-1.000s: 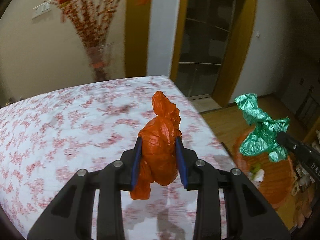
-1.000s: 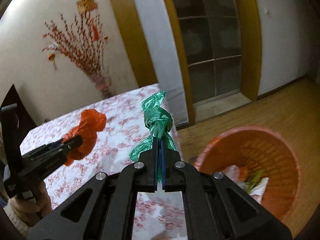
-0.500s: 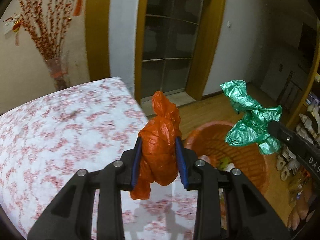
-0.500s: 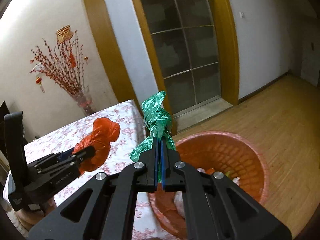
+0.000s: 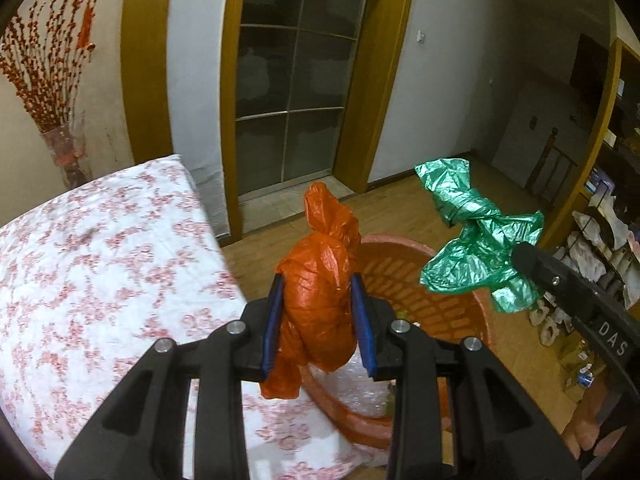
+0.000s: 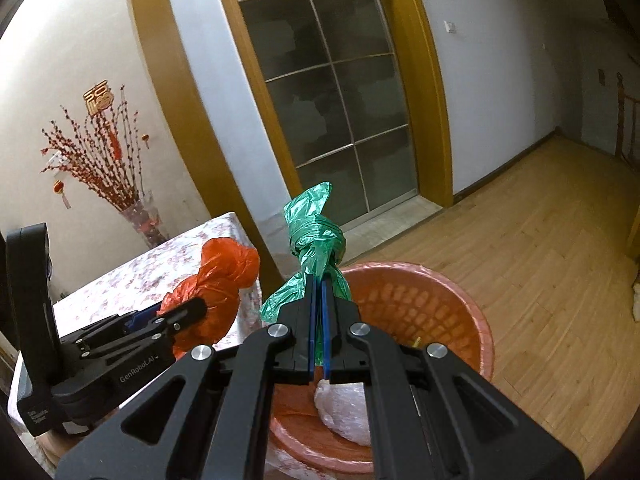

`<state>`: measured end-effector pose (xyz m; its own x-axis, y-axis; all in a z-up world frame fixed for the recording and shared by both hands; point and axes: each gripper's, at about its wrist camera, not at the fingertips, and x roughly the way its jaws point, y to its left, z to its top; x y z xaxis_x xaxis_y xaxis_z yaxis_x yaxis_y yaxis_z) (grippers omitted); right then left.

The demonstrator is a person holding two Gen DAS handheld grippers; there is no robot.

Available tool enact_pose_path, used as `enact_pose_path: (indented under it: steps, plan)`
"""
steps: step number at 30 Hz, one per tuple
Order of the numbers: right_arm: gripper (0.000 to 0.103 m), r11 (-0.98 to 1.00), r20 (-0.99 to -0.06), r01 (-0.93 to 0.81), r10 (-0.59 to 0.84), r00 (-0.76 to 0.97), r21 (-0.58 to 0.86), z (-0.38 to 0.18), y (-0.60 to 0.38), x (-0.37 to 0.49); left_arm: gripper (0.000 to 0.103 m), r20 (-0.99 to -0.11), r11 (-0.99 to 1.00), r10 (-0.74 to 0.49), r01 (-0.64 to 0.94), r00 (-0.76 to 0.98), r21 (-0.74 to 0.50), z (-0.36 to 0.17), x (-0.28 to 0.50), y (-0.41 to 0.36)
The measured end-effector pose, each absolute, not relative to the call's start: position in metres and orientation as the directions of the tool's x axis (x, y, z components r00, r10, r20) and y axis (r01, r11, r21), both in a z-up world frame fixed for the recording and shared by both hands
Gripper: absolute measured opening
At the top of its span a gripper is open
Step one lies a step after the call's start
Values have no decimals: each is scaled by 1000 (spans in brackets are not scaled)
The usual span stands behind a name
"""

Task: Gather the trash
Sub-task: 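Carry the orange and teal bags over the basket with both grippers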

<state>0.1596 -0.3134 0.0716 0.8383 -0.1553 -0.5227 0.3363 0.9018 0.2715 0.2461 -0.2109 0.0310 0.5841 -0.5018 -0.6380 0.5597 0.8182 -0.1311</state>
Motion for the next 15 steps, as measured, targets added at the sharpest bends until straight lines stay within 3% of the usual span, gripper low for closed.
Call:
enact_pose_path:
  steps: [15]
  plan:
    - [2,866,-551,391,-170,817,312,51,-343,149,34,-673,781,-533,604,513,-158,10,243,-254]
